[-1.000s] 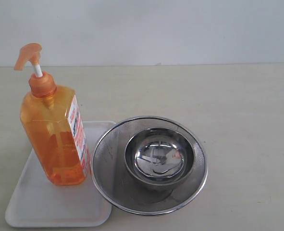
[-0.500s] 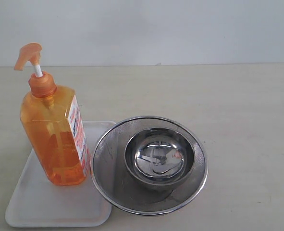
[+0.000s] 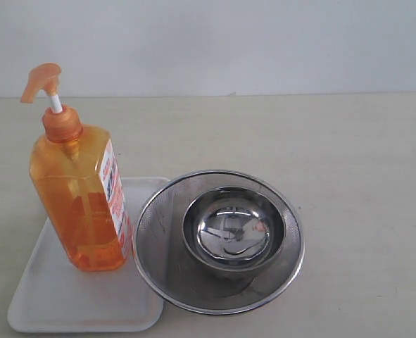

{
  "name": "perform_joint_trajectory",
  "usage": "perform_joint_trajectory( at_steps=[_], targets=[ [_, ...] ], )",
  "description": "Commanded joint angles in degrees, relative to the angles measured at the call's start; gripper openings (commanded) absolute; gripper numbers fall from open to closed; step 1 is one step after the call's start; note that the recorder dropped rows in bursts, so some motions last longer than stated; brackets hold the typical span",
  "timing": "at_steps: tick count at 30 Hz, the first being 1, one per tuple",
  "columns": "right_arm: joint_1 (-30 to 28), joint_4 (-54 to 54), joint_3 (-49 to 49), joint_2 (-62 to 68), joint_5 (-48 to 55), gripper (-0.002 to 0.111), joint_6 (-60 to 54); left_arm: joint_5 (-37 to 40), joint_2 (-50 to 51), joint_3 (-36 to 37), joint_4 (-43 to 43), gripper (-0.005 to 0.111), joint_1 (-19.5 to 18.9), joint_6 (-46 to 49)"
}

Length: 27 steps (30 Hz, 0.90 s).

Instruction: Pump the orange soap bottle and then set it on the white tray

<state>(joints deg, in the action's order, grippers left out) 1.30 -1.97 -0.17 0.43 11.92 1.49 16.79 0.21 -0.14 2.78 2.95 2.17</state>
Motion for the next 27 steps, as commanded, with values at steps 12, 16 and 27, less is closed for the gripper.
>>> perform_joint_trajectory(
  at_steps=[12,16,27],
  targets=[
    [-0.1,-0.1,0.2,-0.4,8.1,0.000,-0.3,0.2,-0.2,0.1,0.6,0.005,0.0,0.2],
    [-0.1,0.1,0.2,-0.4,7.9,0.000,-0.9,0.2,-0.2,0.1,0.6,0.005,0.0,0.2],
    [-0.1,2.9,0.2,-0.4,7.8,0.000,-2.9,0.2,-0.2,0.1,0.6,0.005,0.0,0.2]
  ],
)
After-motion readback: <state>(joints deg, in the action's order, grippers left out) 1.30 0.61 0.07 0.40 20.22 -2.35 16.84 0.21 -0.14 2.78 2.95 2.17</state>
